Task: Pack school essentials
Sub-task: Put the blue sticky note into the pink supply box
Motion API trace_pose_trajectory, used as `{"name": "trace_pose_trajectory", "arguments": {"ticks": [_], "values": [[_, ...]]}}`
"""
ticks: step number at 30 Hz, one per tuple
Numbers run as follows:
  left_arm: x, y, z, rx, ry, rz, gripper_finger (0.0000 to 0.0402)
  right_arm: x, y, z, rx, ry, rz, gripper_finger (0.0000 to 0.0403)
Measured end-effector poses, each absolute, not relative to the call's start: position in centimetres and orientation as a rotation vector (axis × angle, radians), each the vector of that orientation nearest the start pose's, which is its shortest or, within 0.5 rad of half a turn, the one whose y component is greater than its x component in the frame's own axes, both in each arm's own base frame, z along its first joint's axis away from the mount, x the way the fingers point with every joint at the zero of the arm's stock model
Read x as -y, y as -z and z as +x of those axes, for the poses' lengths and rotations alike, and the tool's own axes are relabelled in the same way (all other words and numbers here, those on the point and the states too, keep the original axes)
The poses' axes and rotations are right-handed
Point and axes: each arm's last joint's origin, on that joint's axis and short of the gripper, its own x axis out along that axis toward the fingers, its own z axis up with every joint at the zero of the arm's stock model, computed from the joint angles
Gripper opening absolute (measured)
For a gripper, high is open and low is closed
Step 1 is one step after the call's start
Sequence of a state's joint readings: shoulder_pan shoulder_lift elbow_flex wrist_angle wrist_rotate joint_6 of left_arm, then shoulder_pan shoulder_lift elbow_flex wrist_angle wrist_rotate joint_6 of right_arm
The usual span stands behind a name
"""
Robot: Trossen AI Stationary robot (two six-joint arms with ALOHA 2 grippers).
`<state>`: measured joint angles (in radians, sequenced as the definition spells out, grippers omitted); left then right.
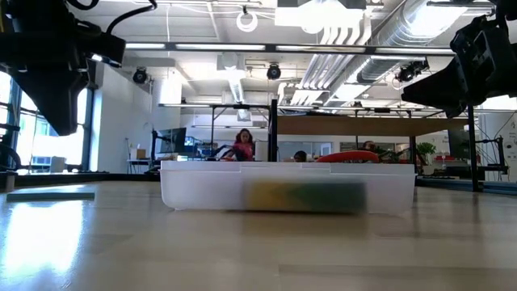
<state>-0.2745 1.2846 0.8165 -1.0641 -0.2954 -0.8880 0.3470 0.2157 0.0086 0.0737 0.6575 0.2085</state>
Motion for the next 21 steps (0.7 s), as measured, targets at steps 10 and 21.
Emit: {"name": "trace_pose_trajectory", "arguments": {"ticks": [10,21], "values": [[4.4,-18.4,18.8,-1.339,-0.596,-0.417,0.0396,-1.9,-15.6,10.4,-0.084,0.321,0.142,0.0103],[2.6,-15.6,18.5,-1.347,-0.549,-0.527,0.0400,-1.9,-15.6,10.4,-0.085,0.321,0.142,0.0103]]}}
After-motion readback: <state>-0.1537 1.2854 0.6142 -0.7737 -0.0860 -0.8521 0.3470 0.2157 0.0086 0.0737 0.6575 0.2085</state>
